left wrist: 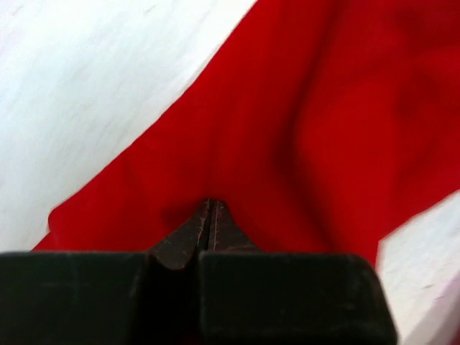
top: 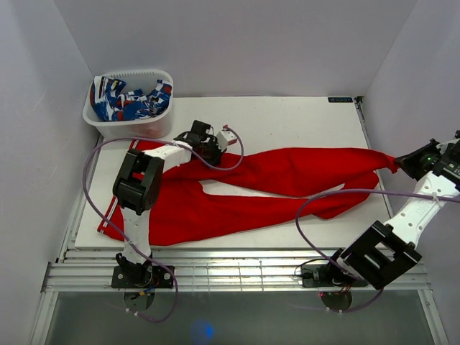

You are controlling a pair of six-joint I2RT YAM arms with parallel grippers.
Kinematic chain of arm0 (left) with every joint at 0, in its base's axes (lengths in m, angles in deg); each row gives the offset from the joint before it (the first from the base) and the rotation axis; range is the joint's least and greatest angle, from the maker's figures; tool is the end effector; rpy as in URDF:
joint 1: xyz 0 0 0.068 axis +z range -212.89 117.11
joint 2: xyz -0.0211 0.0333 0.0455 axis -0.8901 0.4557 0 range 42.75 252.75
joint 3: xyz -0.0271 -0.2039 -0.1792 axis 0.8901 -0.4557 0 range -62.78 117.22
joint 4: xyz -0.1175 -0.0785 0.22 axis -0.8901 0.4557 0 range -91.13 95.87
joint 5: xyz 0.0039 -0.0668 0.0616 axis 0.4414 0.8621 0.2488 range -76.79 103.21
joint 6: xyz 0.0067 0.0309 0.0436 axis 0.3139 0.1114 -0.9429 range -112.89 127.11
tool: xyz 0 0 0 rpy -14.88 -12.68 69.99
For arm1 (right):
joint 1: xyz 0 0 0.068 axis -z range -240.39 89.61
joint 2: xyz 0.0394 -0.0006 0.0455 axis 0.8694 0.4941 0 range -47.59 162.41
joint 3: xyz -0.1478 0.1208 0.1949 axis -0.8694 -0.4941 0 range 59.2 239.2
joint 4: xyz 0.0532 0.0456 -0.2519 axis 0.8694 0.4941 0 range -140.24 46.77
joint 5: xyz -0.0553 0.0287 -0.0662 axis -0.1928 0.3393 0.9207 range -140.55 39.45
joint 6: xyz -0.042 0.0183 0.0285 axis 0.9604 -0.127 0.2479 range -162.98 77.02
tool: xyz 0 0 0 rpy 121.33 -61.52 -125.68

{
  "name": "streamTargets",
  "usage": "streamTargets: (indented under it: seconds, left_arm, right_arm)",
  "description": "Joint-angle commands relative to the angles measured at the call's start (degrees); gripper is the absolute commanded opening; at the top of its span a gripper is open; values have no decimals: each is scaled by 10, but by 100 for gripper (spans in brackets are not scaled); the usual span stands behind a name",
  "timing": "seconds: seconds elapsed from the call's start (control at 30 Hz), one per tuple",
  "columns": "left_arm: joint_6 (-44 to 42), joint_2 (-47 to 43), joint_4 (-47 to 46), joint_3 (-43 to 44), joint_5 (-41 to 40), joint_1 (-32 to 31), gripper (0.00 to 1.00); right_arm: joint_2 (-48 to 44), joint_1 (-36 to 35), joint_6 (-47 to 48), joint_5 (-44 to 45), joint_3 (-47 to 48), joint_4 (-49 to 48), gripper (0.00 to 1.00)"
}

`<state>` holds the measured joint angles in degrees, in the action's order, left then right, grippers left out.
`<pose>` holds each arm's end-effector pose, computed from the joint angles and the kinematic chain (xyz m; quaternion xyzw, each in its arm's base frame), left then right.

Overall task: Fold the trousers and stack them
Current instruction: Flatten the trousers out

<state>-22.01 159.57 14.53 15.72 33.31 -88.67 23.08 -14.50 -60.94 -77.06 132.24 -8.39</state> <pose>0.3835 -0.1988 0.1574 0.4796 0.8061 -0.1570 0.3092 0.1900 -0.1731 0.3654 0.3824 0.7989 0.1009 0.4531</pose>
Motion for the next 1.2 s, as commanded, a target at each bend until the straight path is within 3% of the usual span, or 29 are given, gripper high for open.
streamTargets:
  seconds: [0.0,0.1,0.17,0.33,0.53,0.7,0.9,1.17]
  left_arm:
    - [29,4,55,10,-52,48,8]
    - [51,-5,72,9,-63,76,12]
    - [70,-29,73,-6,-41,88,30]
    - [101,-170,74,-45,11,145,50]
    - [51,-236,168,-29,41,286,54]
    - [42,-237,173,-28,51,414,54]
    - [128,-161,120,-17,14,465,52]
    - [239,-93,24,-29,23,521,64]
  right_arm:
    - [6,-25,6,78,-18,-77,8]
    - [11,-63,18,118,-57,-115,8]
    - [20,-90,26,151,-84,-134,8]
    - [45,-164,72,204,-126,-238,8]
    - [108,-173,125,191,-116,-284,8]
    - [173,-193,140,174,-79,-274,8]
    - [226,-232,173,164,-42,-276,8]
    - [266,-250,228,148,3,-244,8]
